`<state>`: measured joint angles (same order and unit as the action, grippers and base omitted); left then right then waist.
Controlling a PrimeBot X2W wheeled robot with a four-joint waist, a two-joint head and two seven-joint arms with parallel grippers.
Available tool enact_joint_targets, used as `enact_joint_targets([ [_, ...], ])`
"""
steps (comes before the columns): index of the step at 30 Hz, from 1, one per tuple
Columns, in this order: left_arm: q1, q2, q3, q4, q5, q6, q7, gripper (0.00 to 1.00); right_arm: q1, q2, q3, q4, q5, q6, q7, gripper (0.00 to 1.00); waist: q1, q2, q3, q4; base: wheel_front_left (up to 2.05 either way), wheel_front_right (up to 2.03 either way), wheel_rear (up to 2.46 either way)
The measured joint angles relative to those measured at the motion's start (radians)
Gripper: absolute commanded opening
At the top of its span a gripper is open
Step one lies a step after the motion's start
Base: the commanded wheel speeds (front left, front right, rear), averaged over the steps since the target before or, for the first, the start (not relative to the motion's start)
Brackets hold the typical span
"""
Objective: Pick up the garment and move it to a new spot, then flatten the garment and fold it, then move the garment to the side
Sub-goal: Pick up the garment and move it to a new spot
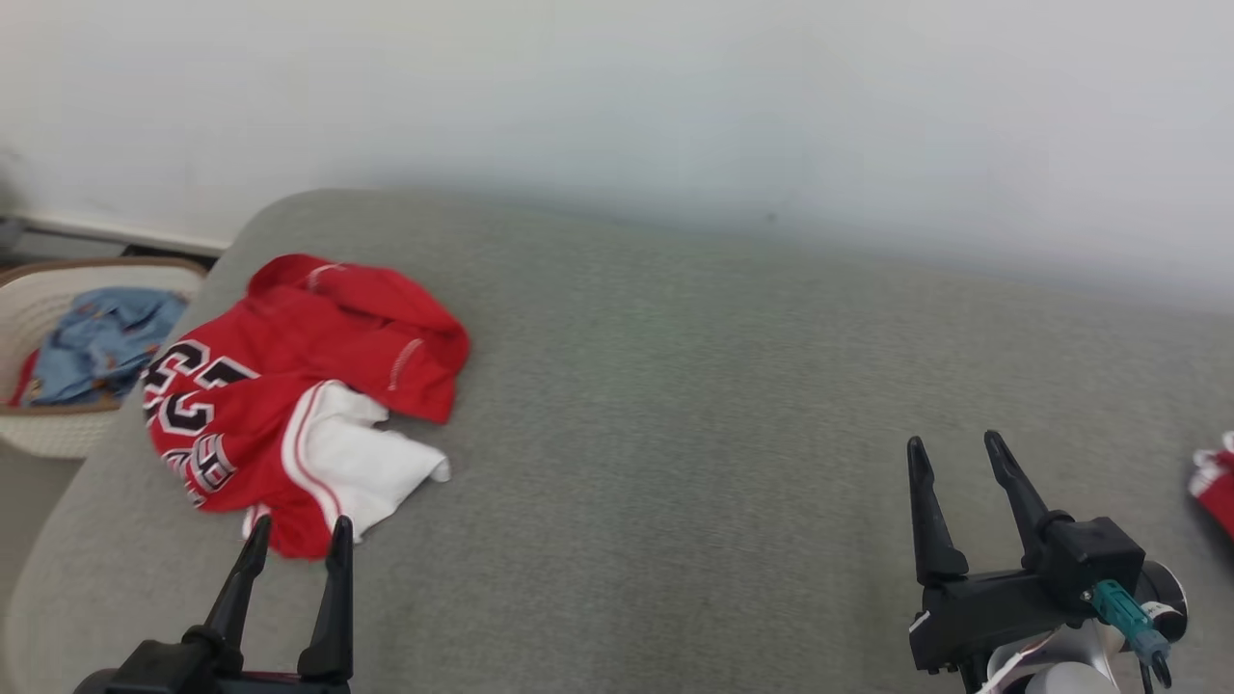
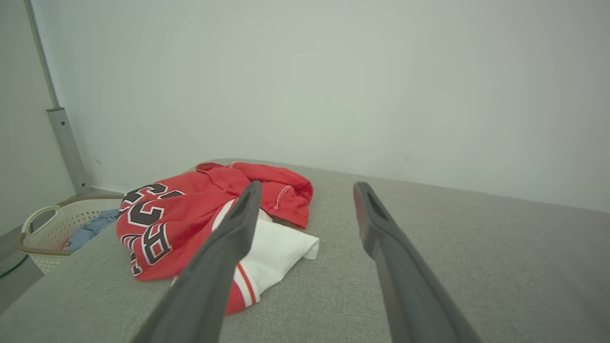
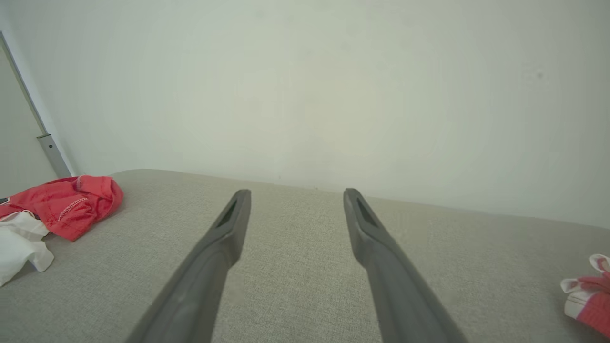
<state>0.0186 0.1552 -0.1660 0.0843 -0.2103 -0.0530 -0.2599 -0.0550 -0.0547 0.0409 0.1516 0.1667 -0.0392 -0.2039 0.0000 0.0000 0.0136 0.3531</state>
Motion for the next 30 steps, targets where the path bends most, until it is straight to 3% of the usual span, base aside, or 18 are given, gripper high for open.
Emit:
enact_joint_targets([
  [14,0.032,0.003,0.060,-0.020,-0.011,0.028,0.000,1.00,-0.118,0.000,0.067,0.040,-0.011,0.022,0.010,1.00,0.0000,0.0000,0.056,0.172,0.00,0.00,0.00],
  [23,0.038,0.001,0.062,-0.027,-0.017,0.033,0.000,1.00,-0.123,-0.001,0.082,0.068,-0.013,0.022,0.010,1.00,0.0001,0.0000,0.078,0.197,0.00,0.00,0.00],
  [30,-0.032,0.002,0.029,0.043,-0.076,-0.019,0.095,1.00,-0.120,-0.003,0.086,0.029,-0.021,0.022,0.010,1.00,0.0000,0.0000,0.097,0.192,0.00,0.00,0.00],
])
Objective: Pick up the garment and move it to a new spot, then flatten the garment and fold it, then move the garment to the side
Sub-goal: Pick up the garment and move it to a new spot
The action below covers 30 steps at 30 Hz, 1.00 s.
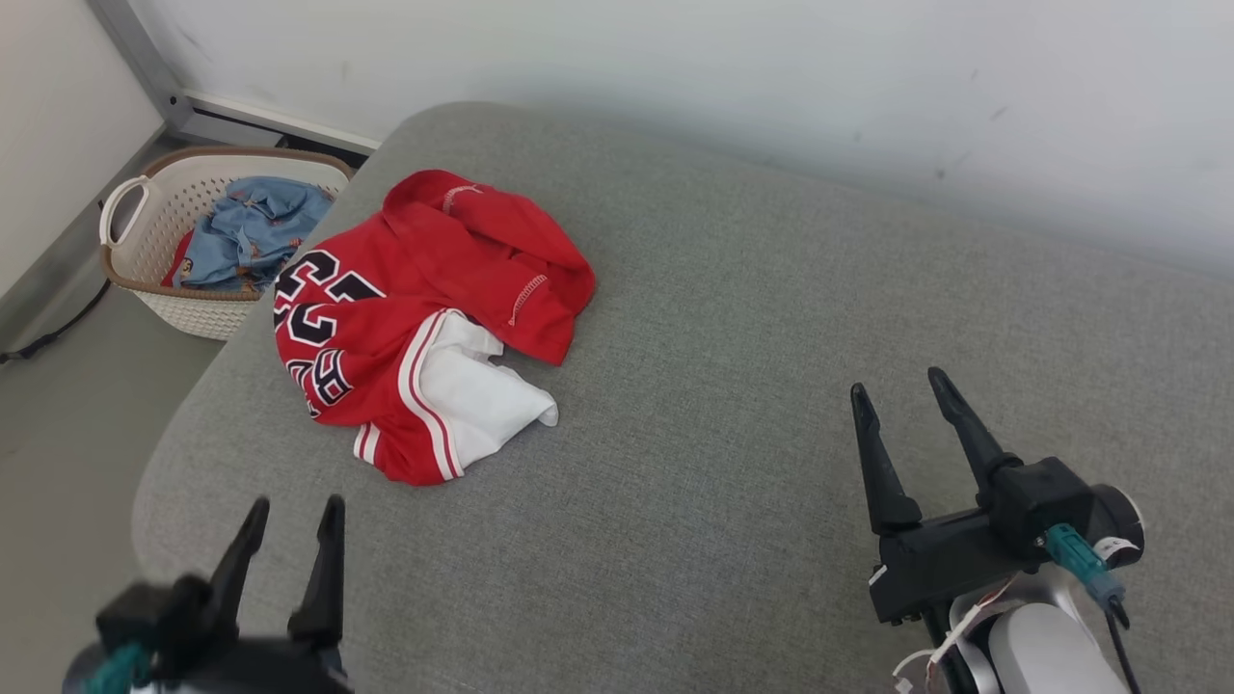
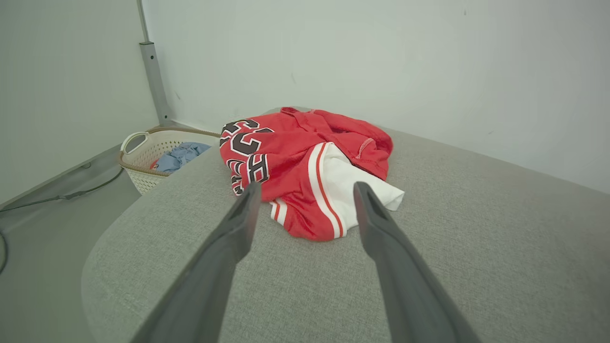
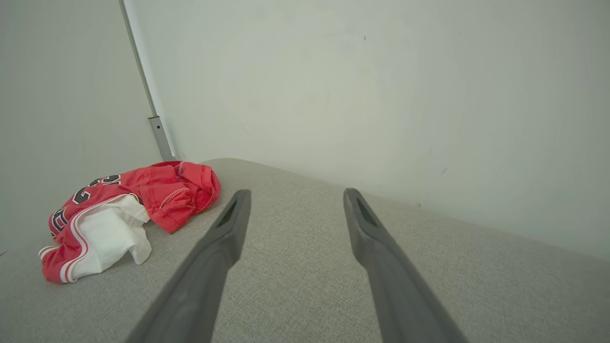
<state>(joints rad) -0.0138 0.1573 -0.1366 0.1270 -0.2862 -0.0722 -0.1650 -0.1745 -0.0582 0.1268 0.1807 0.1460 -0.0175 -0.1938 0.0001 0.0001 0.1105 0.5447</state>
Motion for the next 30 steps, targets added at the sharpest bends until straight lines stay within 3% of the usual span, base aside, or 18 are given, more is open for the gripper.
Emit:
enact_joint_targets([
  [12,-0.352,-0.027,-0.058,0.197,-0.068,-0.026,0.317,1.00,0.010,-0.067,-0.004,-0.119,-0.053,-0.002,0.032,1.00,0.0001,0.0000,0.077,-0.013,0.00,0.00,0.00],
  [17,-0.489,-0.033,-0.080,0.335,-0.074,-0.034,0.444,1.00,0.058,-0.085,-0.019,-0.172,-0.062,-0.019,0.054,1.00,0.0001,0.0001,0.111,-0.021,0.00,0.00,0.00],
  [23,-0.521,0.027,-0.053,0.425,-0.066,-0.029,0.515,1.00,0.061,-0.084,-0.006,-0.223,-0.072,-0.027,0.073,1.00,0.0000,0.0000,0.133,-0.051,0.00,0.00,0.00],
  [30,-0.580,0.013,-0.046,0.482,-0.103,-0.034,0.554,1.00,0.064,-0.094,-0.006,-0.280,-0.094,-0.028,0.099,1.00,0.0000,0.0000,0.172,-0.089,0.00,0.00,0.00],
])
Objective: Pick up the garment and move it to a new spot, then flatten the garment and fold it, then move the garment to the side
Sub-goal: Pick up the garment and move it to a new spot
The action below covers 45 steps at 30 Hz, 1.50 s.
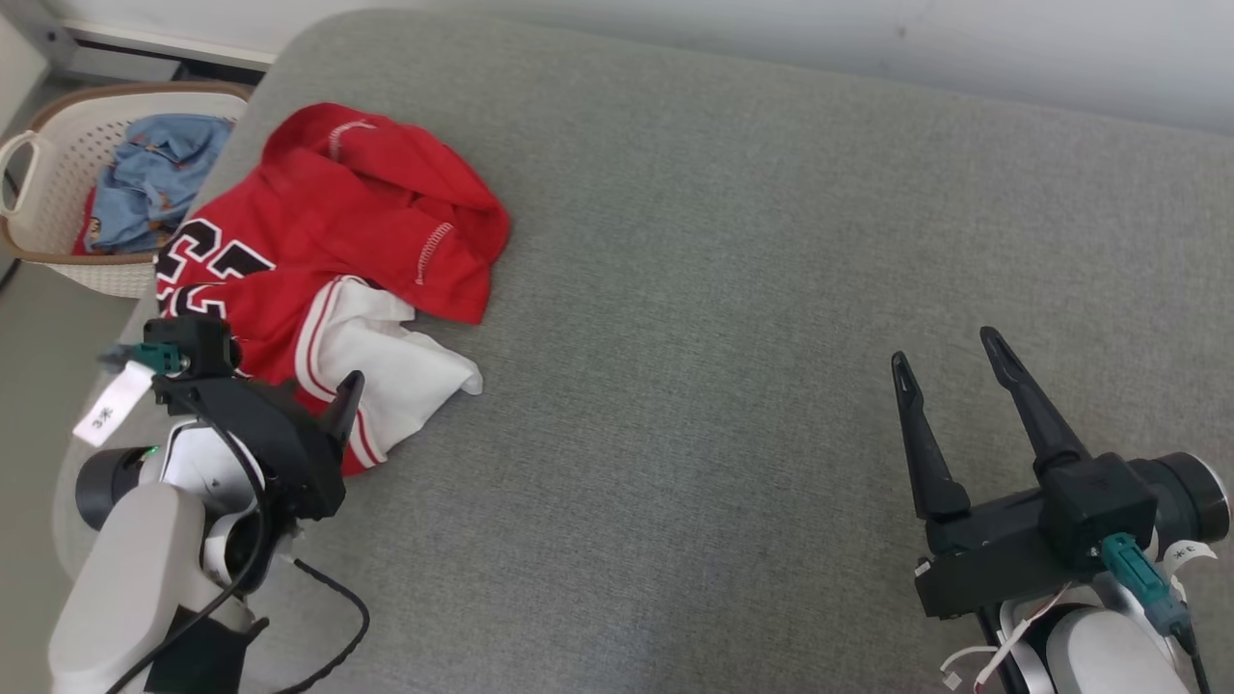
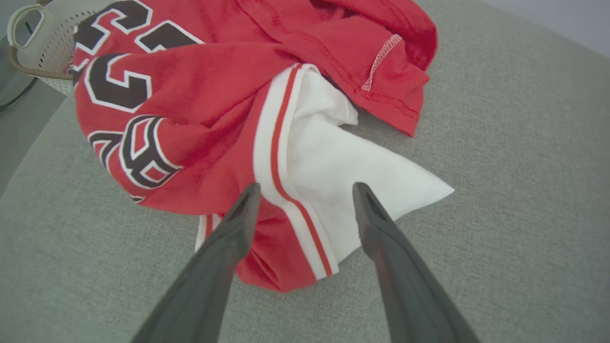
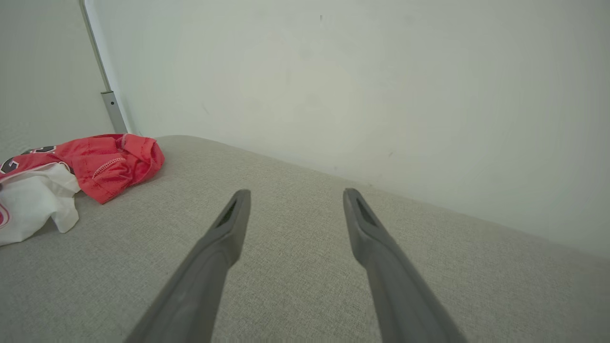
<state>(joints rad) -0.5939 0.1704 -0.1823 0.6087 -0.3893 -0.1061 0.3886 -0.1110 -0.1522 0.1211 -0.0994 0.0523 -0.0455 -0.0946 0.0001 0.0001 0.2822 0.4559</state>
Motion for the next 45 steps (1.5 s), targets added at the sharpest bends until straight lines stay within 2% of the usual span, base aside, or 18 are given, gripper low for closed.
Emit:
enact_joint_targets([
  [5,-0.038,0.003,0.001,0.044,0.002,0.002,0.017,1.00,-0.001,-0.003,0.006,-0.035,-0.013,-0.002,0.017,1.00,0.0000,0.0000,0.032,-0.024,0.00,0.00,0.00],
  [12,-0.091,-0.005,0.002,0.107,0.020,0.046,0.026,1.00,-0.001,-0.024,-0.015,-0.068,-0.019,-0.009,0.035,1.00,0.0000,0.0001,0.076,-0.045,0.00,0.00,0.00],
  [16,-0.104,-0.005,0.003,0.143,0.020,0.046,0.030,1.00,-0.001,-0.026,-0.016,-0.071,-0.020,-0.012,0.047,1.00,0.0000,0.0001,0.086,-0.047,0.00,0.00,0.00],
  [17,-0.107,-0.005,0.003,0.153,0.020,0.046,0.030,0.66,-0.001,-0.026,-0.016,-0.072,-0.022,-0.012,0.052,1.00,0.0000,0.0000,0.087,-0.046,0.00,0.00,0.00],
  [18,-0.110,-0.004,0.003,0.161,0.020,0.050,0.030,0.46,-0.002,-0.026,-0.015,-0.073,-0.022,-0.012,0.052,1.00,0.0000,0.0001,0.087,-0.046,0.00,0.00,0.00],
  [19,-0.111,-0.005,0.003,0.164,0.020,0.057,0.029,0.38,-0.002,-0.026,-0.015,-0.074,-0.022,-0.012,0.053,1.00,-0.0001,0.0001,0.087,-0.046,0.00,0.00,0.00],
  [20,-0.111,-0.006,0.002,0.168,0.021,0.061,0.029,0.13,-0.003,-0.027,-0.014,-0.075,-0.022,-0.012,0.057,1.00,0.0000,0.0000,0.086,-0.045,0.00,0.00,0.00],
  [21,-0.112,-0.008,0.002,0.173,0.021,0.062,0.029,0.00,-0.003,-0.027,-0.014,-0.075,-0.022,-0.012,0.060,1.00,0.0000,0.0001,0.086,-0.045,0.00,0.00,0.00],
  [33,-0.135,-0.009,0.002,0.230,0.021,0.061,0.001,0.00,-0.006,-0.027,-0.003,-0.086,-0.025,-0.012,0.077,1.00,-0.0001,0.0000,0.074,-0.048,0.00,0.00,0.00],
  [34,-0.135,-0.009,0.002,0.232,0.022,0.061,-0.005,0.65,-0.006,-0.027,0.000,-0.086,-0.025,-0.012,0.078,1.00,-0.0001,0.0000,0.074,-0.049,0.00,0.00,0.00],
  [35,-0.135,-0.009,0.002,0.235,0.028,0.062,-0.013,1.00,-0.006,-0.026,0.002,-0.086,-0.025,-0.012,0.078,1.00,-0.0001,0.0000,0.073,-0.049,0.00,0.00,0.00],
  [45,-0.149,-0.001,0.003,0.257,0.041,0.062,-0.038,1.00,-0.006,-0.026,0.012,-0.105,-0.028,-0.010,0.094,1.00,-0.0001,0.0000,0.084,-0.061,0.00,0.00,0.00],
])
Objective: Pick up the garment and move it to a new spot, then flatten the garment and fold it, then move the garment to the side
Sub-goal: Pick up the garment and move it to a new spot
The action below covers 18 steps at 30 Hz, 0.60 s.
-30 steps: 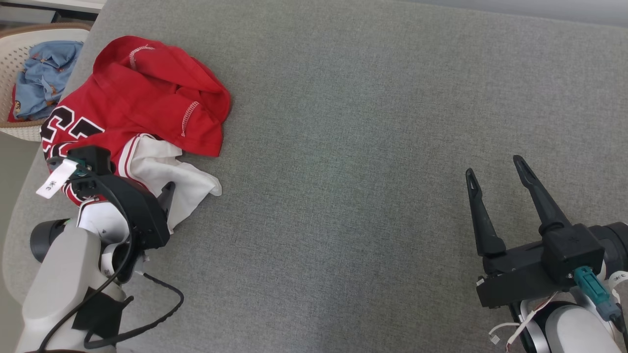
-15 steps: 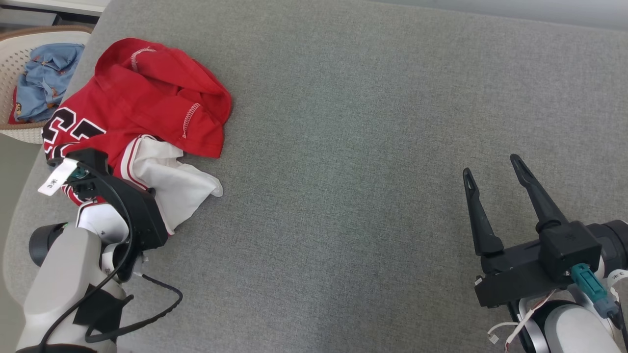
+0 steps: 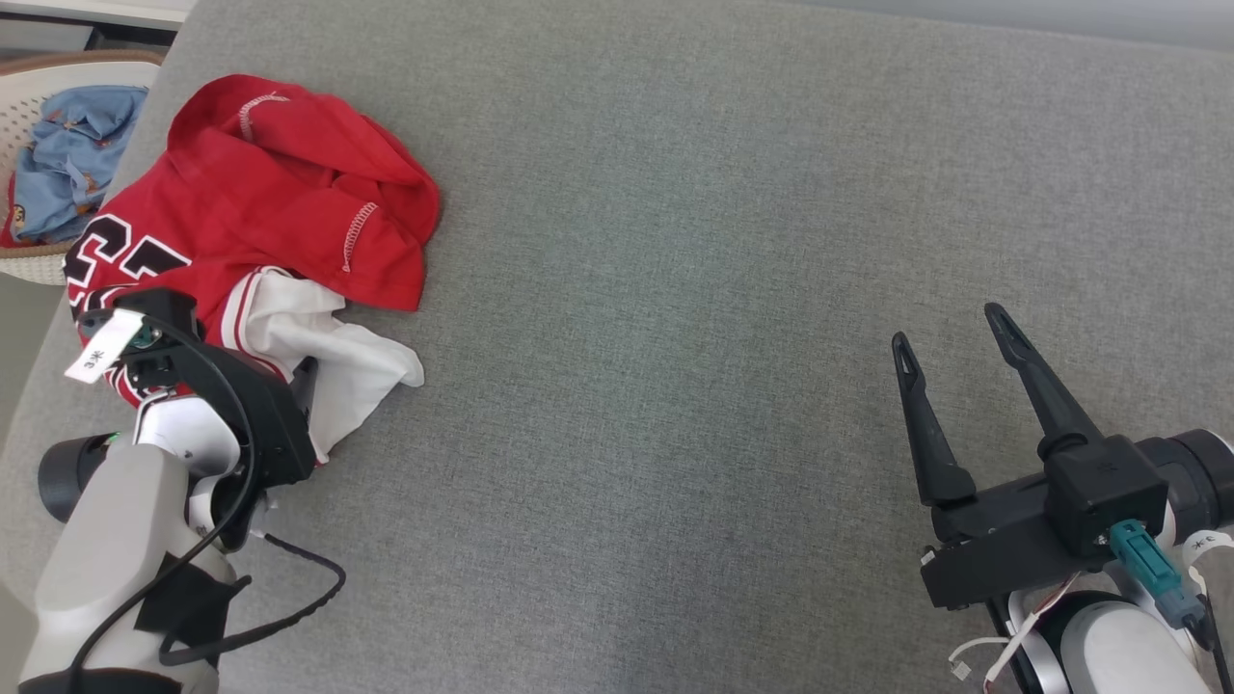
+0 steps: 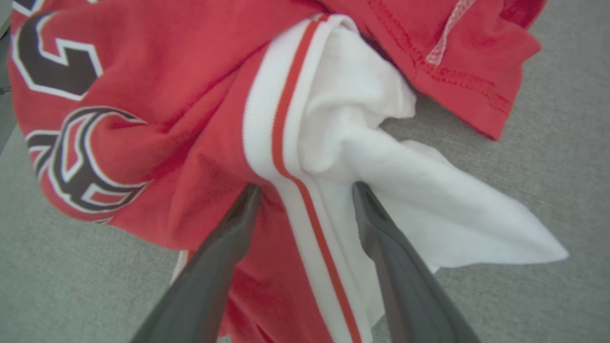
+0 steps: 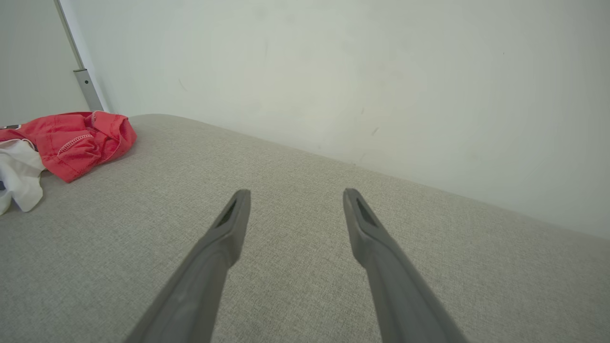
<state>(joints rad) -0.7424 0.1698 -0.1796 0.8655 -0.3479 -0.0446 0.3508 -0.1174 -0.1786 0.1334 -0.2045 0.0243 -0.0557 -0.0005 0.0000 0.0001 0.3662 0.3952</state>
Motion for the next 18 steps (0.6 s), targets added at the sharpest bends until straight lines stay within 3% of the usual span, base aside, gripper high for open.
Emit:
enact_joint_targets([
  [18,-0.047,0.006,0.007,0.052,-0.003,-0.013,-0.045,1.00,-0.001,-0.005,0.004,-0.023,-0.008,0.000,0.019,1.00,0.0000,0.0000,0.040,-0.021,0.00,0.00,0.00],
])
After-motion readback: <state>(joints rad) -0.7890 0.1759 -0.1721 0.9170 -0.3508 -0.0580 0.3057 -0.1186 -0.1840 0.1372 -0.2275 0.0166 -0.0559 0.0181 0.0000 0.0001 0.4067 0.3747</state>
